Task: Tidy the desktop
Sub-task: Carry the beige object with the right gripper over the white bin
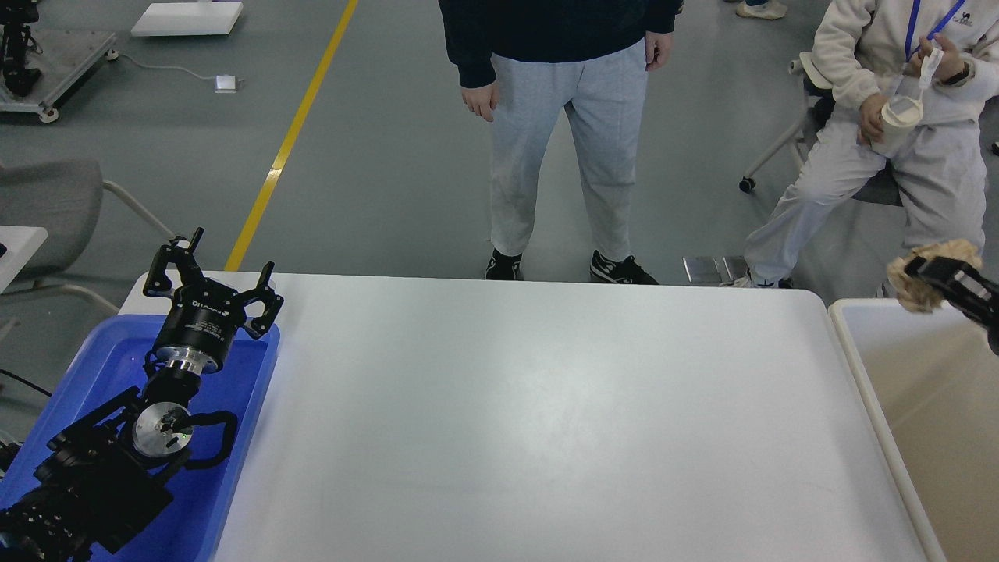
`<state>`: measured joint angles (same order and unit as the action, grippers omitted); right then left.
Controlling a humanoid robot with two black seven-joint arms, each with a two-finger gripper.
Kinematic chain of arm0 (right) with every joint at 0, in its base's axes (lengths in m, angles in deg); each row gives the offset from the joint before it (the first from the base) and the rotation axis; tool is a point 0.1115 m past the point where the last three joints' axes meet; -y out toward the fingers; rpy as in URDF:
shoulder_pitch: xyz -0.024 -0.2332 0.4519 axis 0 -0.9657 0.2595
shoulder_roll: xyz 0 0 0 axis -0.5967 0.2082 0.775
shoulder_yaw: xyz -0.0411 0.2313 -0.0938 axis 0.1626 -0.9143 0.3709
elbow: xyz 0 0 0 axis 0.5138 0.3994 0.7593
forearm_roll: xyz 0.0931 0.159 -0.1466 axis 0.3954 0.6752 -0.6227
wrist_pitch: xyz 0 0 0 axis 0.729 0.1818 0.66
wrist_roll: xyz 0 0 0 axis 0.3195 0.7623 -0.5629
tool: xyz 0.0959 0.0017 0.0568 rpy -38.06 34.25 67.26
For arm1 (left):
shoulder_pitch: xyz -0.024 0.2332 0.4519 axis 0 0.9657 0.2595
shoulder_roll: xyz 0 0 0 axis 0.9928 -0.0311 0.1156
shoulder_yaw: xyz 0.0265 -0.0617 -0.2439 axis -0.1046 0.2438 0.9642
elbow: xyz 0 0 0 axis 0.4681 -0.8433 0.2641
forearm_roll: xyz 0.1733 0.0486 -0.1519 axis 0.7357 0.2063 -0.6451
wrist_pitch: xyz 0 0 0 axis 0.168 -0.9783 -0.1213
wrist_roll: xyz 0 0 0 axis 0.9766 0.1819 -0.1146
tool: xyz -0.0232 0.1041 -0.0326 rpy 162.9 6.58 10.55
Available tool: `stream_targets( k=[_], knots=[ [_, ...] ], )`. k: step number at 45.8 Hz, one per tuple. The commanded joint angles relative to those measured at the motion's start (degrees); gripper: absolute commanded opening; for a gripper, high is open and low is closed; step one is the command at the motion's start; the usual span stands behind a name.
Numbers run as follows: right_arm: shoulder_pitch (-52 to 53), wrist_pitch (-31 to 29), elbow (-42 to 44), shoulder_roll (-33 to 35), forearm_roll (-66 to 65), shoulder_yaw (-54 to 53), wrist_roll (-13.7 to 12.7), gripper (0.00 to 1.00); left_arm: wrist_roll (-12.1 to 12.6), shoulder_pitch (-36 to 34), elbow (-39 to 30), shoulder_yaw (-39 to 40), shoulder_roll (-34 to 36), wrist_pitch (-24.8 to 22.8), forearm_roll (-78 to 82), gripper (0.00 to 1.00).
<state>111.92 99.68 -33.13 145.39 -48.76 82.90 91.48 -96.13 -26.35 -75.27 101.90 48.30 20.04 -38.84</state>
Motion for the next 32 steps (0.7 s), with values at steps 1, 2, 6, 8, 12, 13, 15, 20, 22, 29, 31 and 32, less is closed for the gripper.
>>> stream_targets(
  k=[1,2,6,8,12,13,15,20,22,29,31,32],
  knots=[
    [-14.0,3.3,7.1,-2.4,12.7,-7.6,0.1,0.00,0.0,0.0,0.1,0.0,0.0,0.0,0.0,1.00],
    [-14.9,3.3,8.1,-3.0,13.7,-8.1,0.1,0.00,0.0,0.0,0.1,0.0,0.0,0.0,0.0,1.00],
    [-18.3,3.7,12.8,-6.9,17.6,-10.1,0.1,0.00,0.0,0.0,0.0,0.0,0.0,-0.1,0.0,1.00],
    [-20.7,3.7,15.4,-9.3,19.5,-11.6,0.0,0.00,0.0,0.0,0.0,0.0,0.0,0.0,0.0,1.00],
    [-23.7,3.7,20.7,-12.9,20.3,-14.3,0.0,0.00,0.0,0.0,0.0,-0.1,0.0,0.0,0.0,1.00],
    [-24.4,3.5,21.8,-13.7,20.3,-15.0,0.0,0.00,0.0,0.0,0.1,0.0,0.0,-0.1,0.0,1.00],
    [-25.9,3.3,23.9,-15.4,20.3,-16.5,0.0,0.00,0.0,0.0,0.0,0.0,0.0,0.0,0.0,1.00],
    [-28.8,2.9,28.4,-19.0,20.3,-19.4,0.0,0.00,0.0,0.0,0.0,-0.1,0.0,-0.1,0.0,1.00],
    [-29.5,2.8,30.4,-20.3,20.3,-20.2,0.0,0.00,0.0,0.0,0.1,0.0,0.0,0.0,0.0,1.00],
    [-30.3,2.5,38.2,-26.1,20.3,-22.0,-0.1,0.00,0.0,0.0,0.0,-0.1,0.0,0.0,0.0,1.00],
    [-30.3,2.5,40.6,-27.7,20.4,-22.0,-0.1,0.00,0.0,0.0,0.1,0.0,0.0,0.0,0.0,1.00],
    [-30.3,2.4,41.8,-28.6,20.4,-22.0,-0.1,0.00,0.0,0.0,0.0,0.0,0.0,-0.1,0.0,1.00]
  ],
)
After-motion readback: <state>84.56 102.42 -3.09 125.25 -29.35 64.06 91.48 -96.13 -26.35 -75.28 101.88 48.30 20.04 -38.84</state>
